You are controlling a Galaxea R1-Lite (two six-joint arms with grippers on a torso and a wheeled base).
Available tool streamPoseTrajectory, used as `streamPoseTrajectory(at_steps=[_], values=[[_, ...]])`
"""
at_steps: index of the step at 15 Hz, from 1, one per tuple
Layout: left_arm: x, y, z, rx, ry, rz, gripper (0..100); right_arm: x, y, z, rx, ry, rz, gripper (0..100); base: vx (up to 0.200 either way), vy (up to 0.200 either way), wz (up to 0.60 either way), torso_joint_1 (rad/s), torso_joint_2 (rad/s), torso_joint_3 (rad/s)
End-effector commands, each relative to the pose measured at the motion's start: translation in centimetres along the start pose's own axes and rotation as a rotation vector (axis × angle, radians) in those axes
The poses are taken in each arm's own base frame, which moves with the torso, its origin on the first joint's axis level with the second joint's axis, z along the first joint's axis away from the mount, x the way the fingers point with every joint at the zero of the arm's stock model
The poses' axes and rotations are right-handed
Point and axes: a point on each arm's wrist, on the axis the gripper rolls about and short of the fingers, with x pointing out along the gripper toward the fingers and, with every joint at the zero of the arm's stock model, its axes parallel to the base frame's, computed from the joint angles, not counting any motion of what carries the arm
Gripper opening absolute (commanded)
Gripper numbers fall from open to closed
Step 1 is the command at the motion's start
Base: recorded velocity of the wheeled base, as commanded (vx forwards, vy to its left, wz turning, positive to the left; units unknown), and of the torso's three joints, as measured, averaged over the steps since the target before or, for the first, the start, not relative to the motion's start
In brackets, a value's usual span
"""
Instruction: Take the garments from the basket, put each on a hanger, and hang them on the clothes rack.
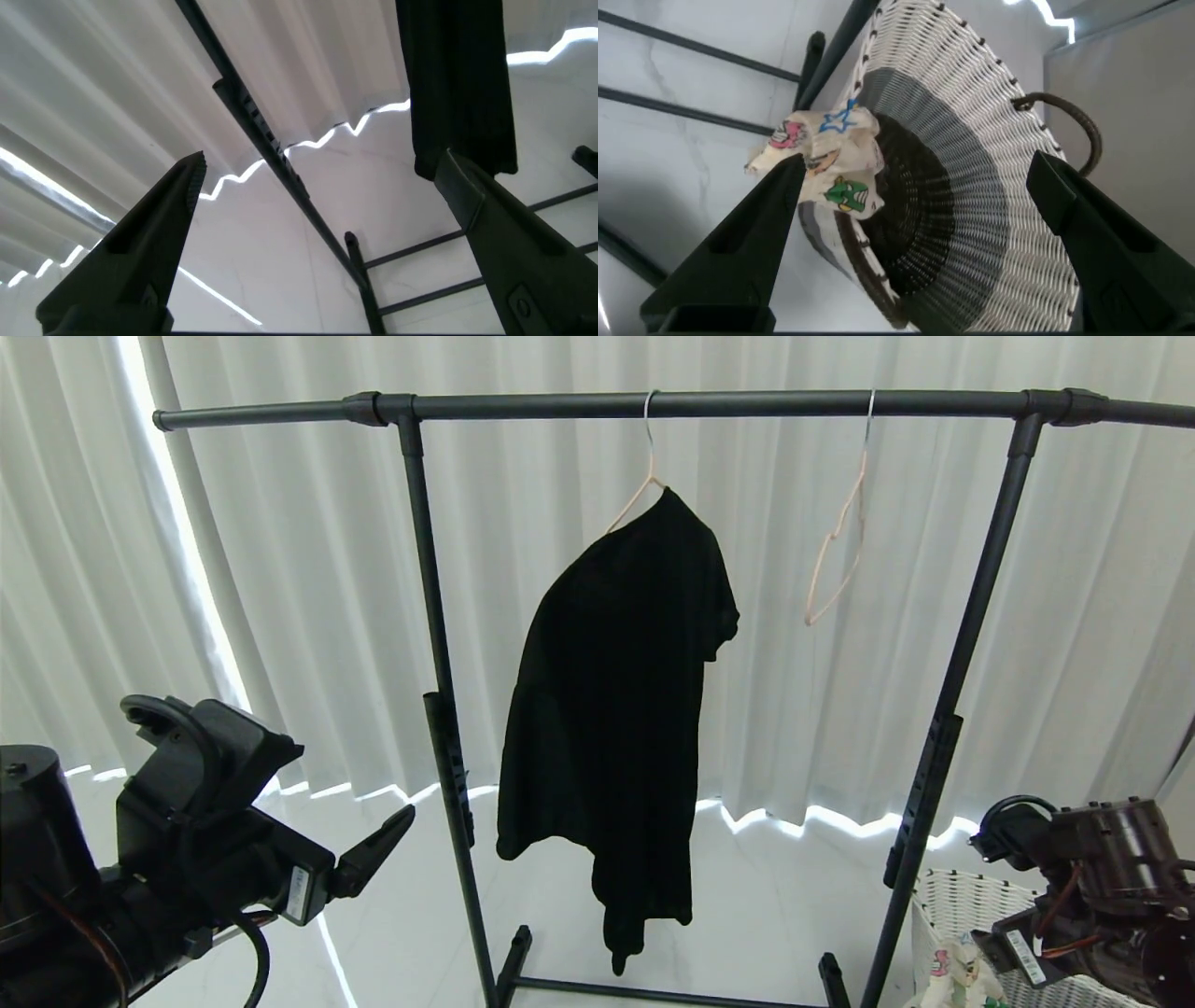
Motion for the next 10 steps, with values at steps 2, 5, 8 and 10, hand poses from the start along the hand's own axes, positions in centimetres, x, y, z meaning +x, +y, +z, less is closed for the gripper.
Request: streamPoseTrajectory(at_steps=[2, 5, 8, 10], values=[[0.0, 0.0, 0.0, 0.000, 0.001, -0.001, 100, 2.1, 1.1, -1.0, -0.033, 0.079, 0.010, 100, 0.000, 0.000, 0.00, 0.000, 0.00, 0.000], [0.1, 0.0, 0.0, 0.000, 0.003, 0.000, 100, 3.4, 1.7, -1.7, -0.035, 0.087, 0.000, 100, 0.000, 0.000, 0.00, 0.000, 0.00, 0.000], [0.1, 0.0, -0.1, 0.000, 0.005, 0.000, 100, 4.1, 2.0, -2.0, -0.043, 0.106, -0.022, 100, 0.000, 0.000, 0.00, 0.000, 0.00, 0.000], [0.1, 0.0, -0.1, 0.000, 0.005, 0.000, 100, 4.4, 2.1, -2.1, -0.047, 0.116, -0.020, 100, 0.000, 0.000, 0.00, 0.000, 0.00, 0.000]])
